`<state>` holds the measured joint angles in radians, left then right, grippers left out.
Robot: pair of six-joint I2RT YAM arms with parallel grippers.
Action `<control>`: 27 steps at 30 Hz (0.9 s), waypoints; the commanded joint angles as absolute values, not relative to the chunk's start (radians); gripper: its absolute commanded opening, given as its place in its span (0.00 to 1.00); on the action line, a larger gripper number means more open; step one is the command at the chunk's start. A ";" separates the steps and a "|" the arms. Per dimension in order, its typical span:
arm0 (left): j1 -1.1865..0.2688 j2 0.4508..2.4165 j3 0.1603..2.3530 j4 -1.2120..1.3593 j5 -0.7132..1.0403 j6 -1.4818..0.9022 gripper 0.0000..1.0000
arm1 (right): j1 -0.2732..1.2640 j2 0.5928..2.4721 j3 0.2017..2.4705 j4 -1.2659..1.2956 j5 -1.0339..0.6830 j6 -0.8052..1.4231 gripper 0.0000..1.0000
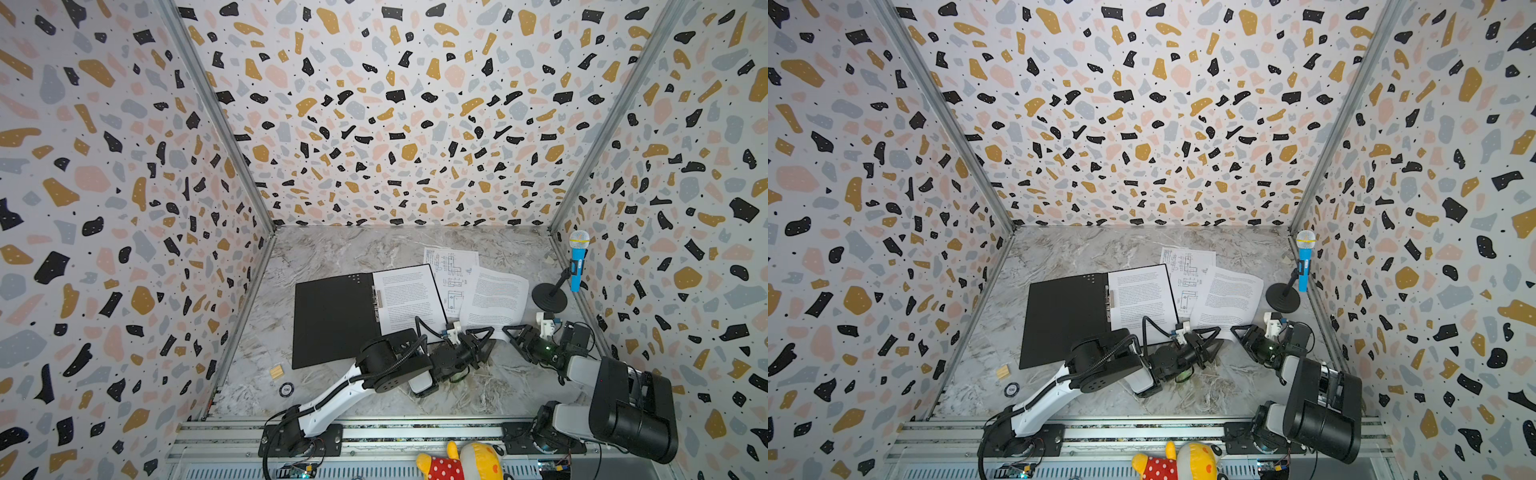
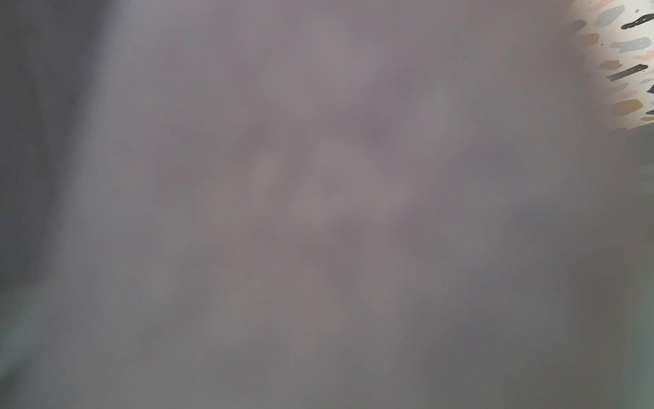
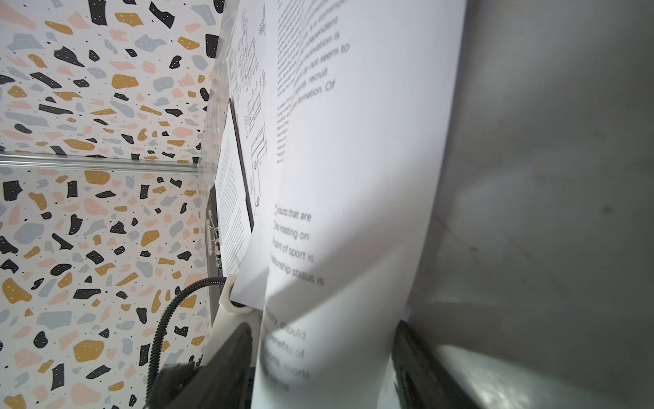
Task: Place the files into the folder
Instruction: 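Hold the sheet with the left gripper while the right gripper shifts back slightly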
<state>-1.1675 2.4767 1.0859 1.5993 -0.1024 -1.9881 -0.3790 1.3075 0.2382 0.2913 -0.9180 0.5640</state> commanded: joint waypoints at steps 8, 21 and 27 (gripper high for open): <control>-1.155 2.586 1.100 1.399 -0.096 -2.034 0.37 | -0.383 1.294 0.232 0.296 -0.940 0.563 0.63; -1.154 2.641 1.132 1.412 -0.098 -2.070 0.14 | -0.387 1.301 0.228 0.292 -0.932 0.551 0.63; -1.151 2.655 1.149 1.411 -0.095 -2.071 0.11 | -0.387 1.304 0.230 0.286 -0.928 0.544 0.63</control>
<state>-1.1591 2.5317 1.1801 1.5967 -0.1028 -2.0094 -0.3824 1.3064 0.2344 0.2920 -0.9272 0.5629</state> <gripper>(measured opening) 0.115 0.632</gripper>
